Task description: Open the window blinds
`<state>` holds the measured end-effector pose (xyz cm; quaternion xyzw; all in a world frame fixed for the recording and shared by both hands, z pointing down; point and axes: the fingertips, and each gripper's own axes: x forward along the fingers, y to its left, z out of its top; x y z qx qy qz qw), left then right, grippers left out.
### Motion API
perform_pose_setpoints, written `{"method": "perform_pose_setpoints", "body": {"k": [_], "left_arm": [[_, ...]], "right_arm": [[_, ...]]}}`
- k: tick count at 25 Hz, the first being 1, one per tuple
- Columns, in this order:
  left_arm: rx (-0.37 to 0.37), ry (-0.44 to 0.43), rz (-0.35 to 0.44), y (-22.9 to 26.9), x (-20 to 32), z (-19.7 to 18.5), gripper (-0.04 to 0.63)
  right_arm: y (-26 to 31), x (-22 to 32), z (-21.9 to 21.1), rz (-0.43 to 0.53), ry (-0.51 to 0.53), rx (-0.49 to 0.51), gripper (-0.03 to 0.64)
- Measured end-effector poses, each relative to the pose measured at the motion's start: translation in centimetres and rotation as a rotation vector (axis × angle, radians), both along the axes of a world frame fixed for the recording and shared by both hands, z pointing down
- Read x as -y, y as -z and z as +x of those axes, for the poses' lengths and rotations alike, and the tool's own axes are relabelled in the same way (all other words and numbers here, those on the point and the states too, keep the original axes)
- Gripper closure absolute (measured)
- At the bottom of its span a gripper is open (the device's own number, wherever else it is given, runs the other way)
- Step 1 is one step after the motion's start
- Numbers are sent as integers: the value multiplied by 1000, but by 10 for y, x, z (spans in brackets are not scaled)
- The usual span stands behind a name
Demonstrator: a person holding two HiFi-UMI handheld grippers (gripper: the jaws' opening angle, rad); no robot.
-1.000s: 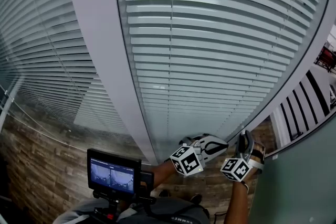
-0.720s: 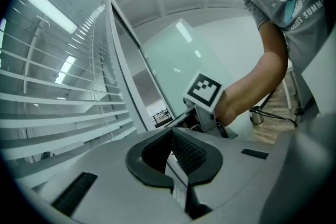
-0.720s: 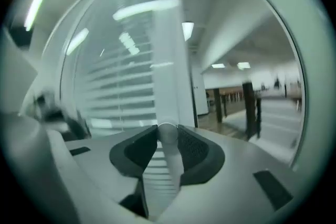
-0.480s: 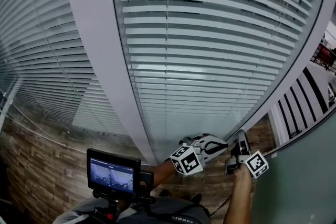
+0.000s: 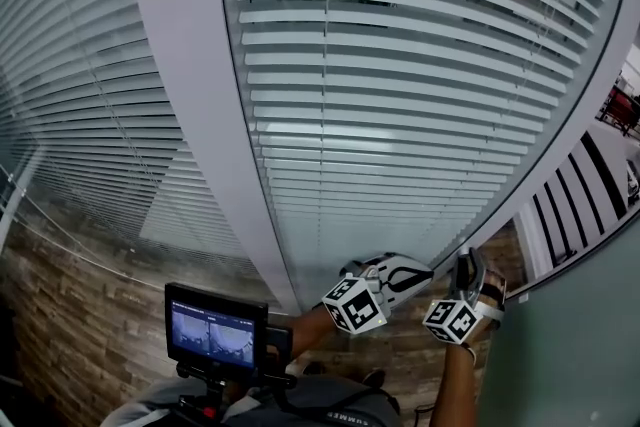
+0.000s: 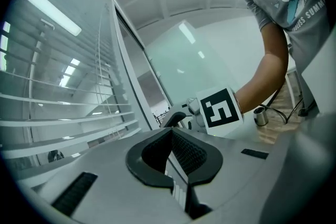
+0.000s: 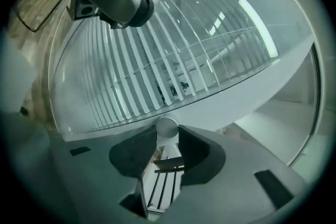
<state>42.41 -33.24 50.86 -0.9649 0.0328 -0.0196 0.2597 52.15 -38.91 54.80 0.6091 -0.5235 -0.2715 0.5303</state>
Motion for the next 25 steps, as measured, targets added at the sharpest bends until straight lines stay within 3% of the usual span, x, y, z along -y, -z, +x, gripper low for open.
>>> {"method": "perform_pose_setpoints", "body": {"k": [2,4,5,6,9,10,11,14,18,22,25], "left_arm": [[-9,8,1,3,2,0,595],[-24,15,0,10,2,0,595],[-33,17,-2,14,2,0,595],[-41,18,-3,19,2,1,595],[-49,14,-4,28,-1,4,595],[-50,11,-5,29,-1,5,595],[-50,8,-6,30,-2,6,595],[-49,0,-9,29,-4,8,595],[-43,-10,-13,25,-7,10,595],[-40,-11,-15,23,-7,10,595],[-43,-11,-18,24,-6,10,595]], "right_arm": [[3,0,-1,18,0,82,497],[7,-2,0,78,-8,339,500],[10,-3,1,126,-11,553,500],[14,-4,2,185,-13,827,500],[20,-8,7,384,-21,1817,502],[18,-9,9,430,-29,2061,502],[16,-10,11,454,-32,2212,503],[14,-10,14,449,-4,2367,503],[12,-11,15,414,18,2347,503],[13,-10,14,412,25,2470,502],[13,-10,14,405,36,2426,502]]}}
